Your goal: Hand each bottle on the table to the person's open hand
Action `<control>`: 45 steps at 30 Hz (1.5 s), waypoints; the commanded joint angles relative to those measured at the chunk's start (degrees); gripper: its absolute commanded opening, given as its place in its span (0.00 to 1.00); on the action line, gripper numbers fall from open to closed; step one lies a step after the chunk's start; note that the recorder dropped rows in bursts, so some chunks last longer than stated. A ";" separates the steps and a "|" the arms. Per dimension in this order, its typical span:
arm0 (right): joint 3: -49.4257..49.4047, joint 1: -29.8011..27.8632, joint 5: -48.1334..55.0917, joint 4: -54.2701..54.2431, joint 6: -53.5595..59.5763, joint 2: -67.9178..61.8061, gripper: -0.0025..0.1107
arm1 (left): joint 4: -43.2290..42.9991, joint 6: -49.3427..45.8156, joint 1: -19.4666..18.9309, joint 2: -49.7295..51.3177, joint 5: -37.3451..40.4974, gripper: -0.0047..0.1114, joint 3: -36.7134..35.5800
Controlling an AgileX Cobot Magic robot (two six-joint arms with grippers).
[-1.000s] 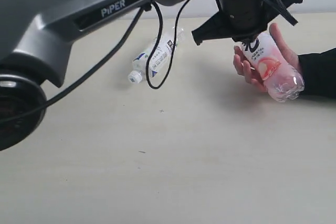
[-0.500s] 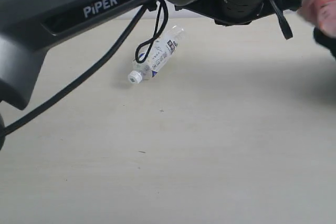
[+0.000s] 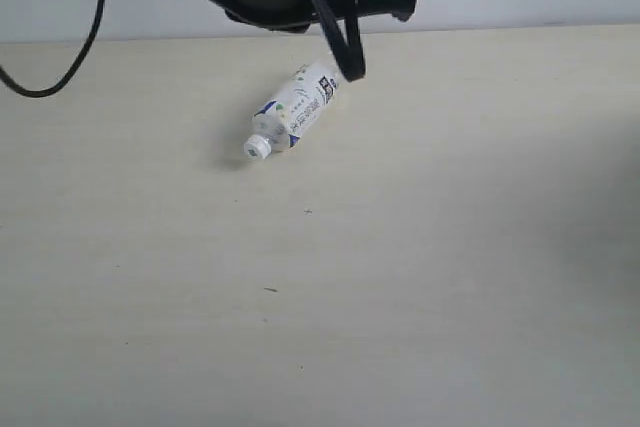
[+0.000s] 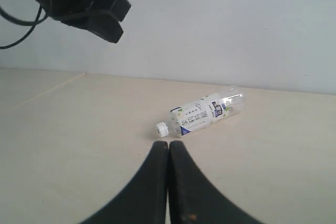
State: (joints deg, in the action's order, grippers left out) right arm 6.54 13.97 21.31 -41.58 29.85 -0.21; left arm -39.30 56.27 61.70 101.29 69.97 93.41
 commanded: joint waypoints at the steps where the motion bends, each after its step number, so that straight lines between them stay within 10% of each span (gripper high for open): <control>1: 0.31 0.06 -0.02 0.00 -0.02 0.21 0.02 | -2.16 -1.35 0.47 -4.39 -0.01 0.05 -8.11; 8: 0.31 0.06 -0.02 0.00 -0.02 0.21 0.02 | -9.52 13.58 3.92 -27.46 -0.01 0.05 -38.03; 19: 0.31 0.06 -0.56 0.00 -0.02 0.21 0.02 | 1.56 31.06 5.88 -47.02 -0.01 0.05 -60.39; 30: 0.31 0.06 -0.45 0.00 -0.02 0.21 0.02 | -21.31 18.23 5.88 -47.17 -0.01 0.05 -67.26; 45: 0.31 0.06 -0.45 0.00 -0.02 0.21 0.02 | -29.47 -3.84 5.57 -47.48 -0.01 0.05 -63.64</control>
State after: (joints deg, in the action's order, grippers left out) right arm 6.54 13.97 21.31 -41.58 29.85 -0.21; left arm -63.56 53.29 67.24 54.13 69.96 29.63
